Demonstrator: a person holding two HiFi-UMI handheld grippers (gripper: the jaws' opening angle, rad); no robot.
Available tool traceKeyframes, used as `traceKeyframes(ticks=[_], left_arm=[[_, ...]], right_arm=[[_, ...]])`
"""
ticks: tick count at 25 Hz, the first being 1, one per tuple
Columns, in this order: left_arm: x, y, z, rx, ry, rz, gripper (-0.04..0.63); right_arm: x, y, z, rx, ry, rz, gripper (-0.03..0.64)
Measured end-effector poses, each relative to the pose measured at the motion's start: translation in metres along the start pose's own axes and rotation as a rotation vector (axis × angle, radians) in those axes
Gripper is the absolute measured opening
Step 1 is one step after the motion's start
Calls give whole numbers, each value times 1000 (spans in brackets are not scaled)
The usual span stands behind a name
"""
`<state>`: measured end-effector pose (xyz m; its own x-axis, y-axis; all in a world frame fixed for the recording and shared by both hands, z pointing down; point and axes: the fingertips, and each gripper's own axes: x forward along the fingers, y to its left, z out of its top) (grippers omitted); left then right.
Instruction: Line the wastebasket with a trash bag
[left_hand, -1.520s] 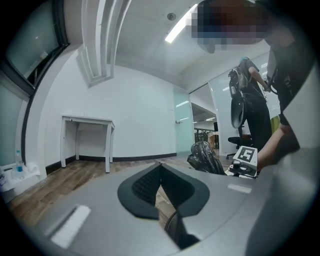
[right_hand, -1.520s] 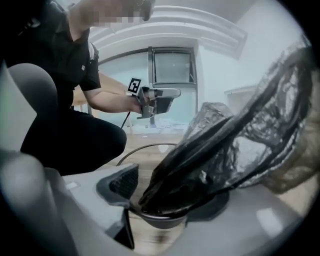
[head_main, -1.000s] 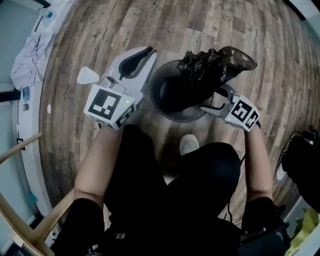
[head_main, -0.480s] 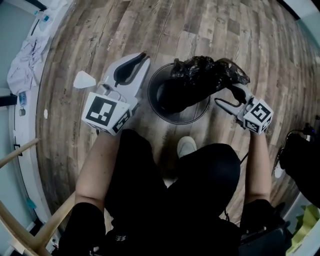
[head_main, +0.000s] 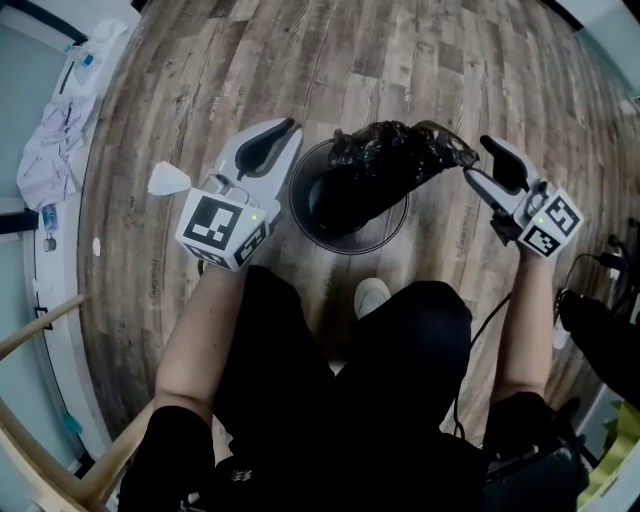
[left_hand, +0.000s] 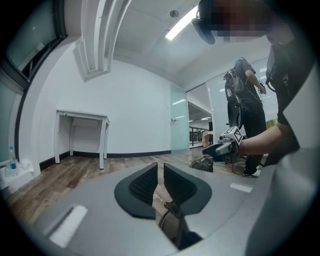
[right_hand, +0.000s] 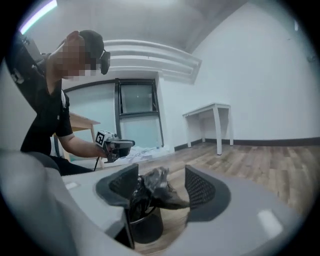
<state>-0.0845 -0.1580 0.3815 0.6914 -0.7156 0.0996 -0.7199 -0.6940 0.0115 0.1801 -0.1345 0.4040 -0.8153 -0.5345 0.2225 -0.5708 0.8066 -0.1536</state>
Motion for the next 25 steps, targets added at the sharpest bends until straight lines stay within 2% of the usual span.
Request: traceKeyframes(ticks=[4, 6, 9, 11, 12, 13, 15, 16, 19, 21, 25], left_arm=[[3, 0, 9, 16, 3, -20, 46], [3, 2, 13, 17, -3, -18, 46], [3, 1, 16, 18, -7, -15, 46], [3, 0, 18, 26, -5, -19, 46], [2, -1, 19, 28, -5, -21, 46], [2, 0, 19, 28, -5, -21, 46], [1, 4, 19, 24, -4, -20, 46], [1, 6, 18, 21, -2, -20, 46], [6, 8, 10, 4, 19, -37, 49], [12, 9, 1, -10, 41, -59, 74], [27, 9, -14, -23, 74, -93, 101]], right_arm=[[6, -3, 33, 20, -55, -6, 284], [24, -2, 26, 25, 21, 25, 284], [51, 0, -3, 63, 190, 87, 284], [60, 6, -15, 63, 254, 119, 280], [63, 11, -17, 46, 268, 138, 264], [66, 19, -17, 23, 274, 164, 218], [72, 39, -13, -21, 274, 228, 78], [75, 51, -10, -42, 273, 267, 55], [81, 95, -5, -124, 268, 412, 48], [81, 125, -3, -190, 274, 504, 48], [77, 167, -4, -294, 320, 619, 48]])
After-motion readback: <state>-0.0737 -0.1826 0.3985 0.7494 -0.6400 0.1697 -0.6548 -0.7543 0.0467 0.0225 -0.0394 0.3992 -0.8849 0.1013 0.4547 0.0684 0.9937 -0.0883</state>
